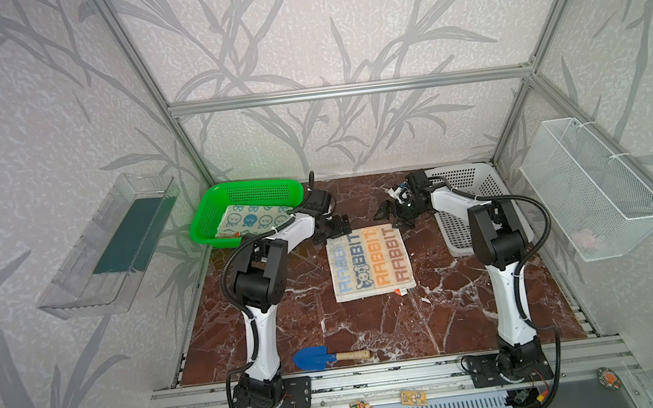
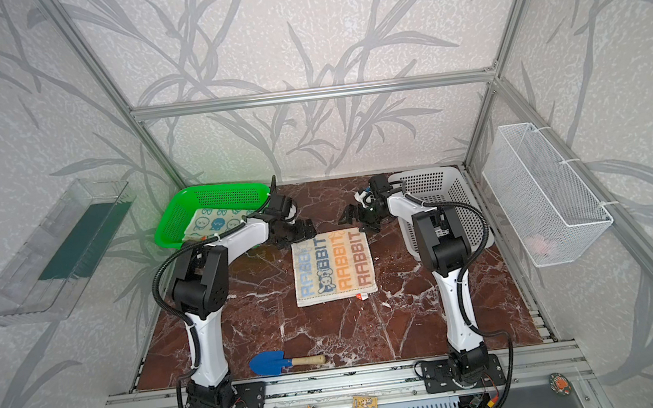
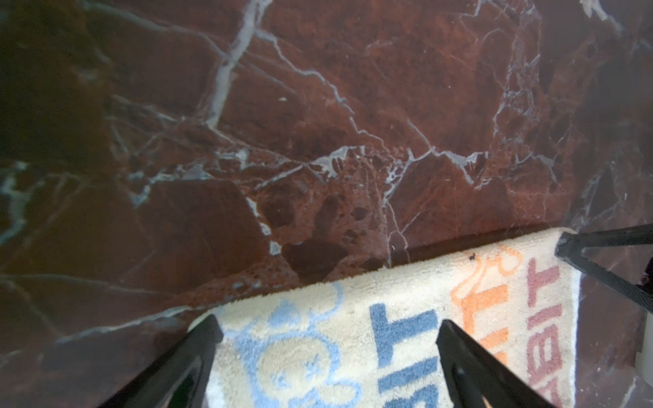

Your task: Fold and stack the towels

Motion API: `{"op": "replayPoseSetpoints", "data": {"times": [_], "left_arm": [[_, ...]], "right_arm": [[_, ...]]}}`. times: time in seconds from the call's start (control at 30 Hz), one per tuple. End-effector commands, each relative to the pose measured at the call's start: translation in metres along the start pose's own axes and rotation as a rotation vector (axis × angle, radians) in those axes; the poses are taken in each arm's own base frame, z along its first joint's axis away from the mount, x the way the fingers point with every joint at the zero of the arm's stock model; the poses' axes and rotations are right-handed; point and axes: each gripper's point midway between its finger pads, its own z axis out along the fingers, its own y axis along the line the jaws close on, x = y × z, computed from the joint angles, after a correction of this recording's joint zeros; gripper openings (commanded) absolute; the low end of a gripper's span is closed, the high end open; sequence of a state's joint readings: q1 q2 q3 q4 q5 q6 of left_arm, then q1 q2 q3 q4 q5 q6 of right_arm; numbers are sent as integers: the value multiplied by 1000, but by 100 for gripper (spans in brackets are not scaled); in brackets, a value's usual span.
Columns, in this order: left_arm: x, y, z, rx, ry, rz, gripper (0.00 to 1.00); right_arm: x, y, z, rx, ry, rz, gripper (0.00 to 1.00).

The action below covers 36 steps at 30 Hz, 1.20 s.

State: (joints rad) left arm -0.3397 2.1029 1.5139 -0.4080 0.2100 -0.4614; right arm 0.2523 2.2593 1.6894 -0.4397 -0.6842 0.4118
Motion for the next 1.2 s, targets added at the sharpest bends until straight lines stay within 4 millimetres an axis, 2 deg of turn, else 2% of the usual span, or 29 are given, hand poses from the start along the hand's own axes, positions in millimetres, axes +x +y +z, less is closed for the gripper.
{"op": "replayPoseSetpoints", "data": {"times": [0.0, 0.2, 0.3, 0.37, 0.6, 0.7, 0.87, 1.17], "left_arm": [[9, 25, 0, -105, 53, 35, 99], [-23, 14, -44, -122, -79, 108, 99], [-32, 10, -67, -150, -150, 168, 99], [-34, 3, -79, -173, -217, 229, 99], [-34, -23, -102, -195, -462, 367, 99], [-35, -24, -106, -173, -535, 360, 99], [-34, -28, -97, -161, -497, 382, 99], [-32, -16, -83, -253, -442, 422, 99]], "right_arm": [[12, -25, 3, 65, 42, 44, 99], [-2, 10, -28, 34, -12, -29, 99], [-7, 28, -48, 28, -46, -71, 99], [-8, 31, -56, 62, -50, -100, 99], [-8, 5, -56, 272, -4, -170, 99], [-6, -7, -52, 345, 13, -196, 99], [-5, -28, -46, 426, 49, -221, 84], [-5, -43, -27, 426, 104, -242, 62]]}}
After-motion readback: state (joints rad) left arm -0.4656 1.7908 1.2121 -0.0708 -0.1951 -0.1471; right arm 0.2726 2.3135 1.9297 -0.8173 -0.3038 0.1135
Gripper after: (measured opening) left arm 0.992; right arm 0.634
